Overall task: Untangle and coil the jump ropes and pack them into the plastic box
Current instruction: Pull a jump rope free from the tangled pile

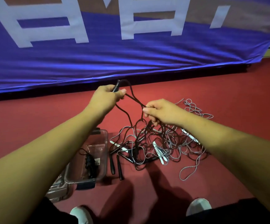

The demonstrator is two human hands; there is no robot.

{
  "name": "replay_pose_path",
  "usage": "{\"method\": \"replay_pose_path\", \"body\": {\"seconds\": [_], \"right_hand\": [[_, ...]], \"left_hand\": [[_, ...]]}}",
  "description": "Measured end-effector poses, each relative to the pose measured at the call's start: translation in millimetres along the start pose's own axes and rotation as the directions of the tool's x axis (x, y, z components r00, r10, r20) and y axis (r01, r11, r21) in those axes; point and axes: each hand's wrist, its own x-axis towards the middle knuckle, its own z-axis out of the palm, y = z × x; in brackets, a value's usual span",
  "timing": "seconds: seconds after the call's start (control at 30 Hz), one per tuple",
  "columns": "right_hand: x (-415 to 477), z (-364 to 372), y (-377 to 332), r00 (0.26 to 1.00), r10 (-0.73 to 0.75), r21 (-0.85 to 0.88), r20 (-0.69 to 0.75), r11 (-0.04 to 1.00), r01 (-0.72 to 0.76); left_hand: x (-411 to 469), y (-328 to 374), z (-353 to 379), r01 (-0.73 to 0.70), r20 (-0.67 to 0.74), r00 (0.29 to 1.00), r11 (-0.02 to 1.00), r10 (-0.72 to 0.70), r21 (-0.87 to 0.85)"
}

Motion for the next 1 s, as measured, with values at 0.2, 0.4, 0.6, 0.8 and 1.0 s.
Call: {"method": "replay_pose_path", "body": {"seconds": [0.2, 0.4, 0.6, 0.8, 1.0], "right_hand": [[-1.4, 5.1, 24.2, 0.988, 0.129, -0.172, 0.079, 0.978, -0.114], [-5.2, -8.0, 37.8, 0.980, 0.198, -0.290, 0.023, 0.939, -0.184], [-8.4, -18.6, 29.7, 0.983, 0.088, -0.119, -0.164, 0.987, -0.108], [-3.0, -5.4, -12.4, 0.997, -0.024, -0.247, -0.079, 0.969, 0.003], [1.2, 5.5, -32.7, 0.998, -0.046, -0.135, -0.051, 0.990, 0.039]], "left_hand": [[4.4, 0.5, -11.9, 0.068, -0.209, 0.972, 0.983, -0.104, -0.173], [15.8, -15.4, -34.3, 0.073, -0.265, 0.960, 0.994, -0.091, -0.077], [17.3, -24.9, -53.2, 0.036, -0.225, 0.973, 0.938, 0.045, 0.346], [-9.7, 1.5, -5.6, -0.119, 0.000, 0.993, 0.976, 0.121, 0.180], [-25.0, 6.2, 7.8, -0.078, 0.339, 0.941, 0.985, 0.021, 0.154]]}}
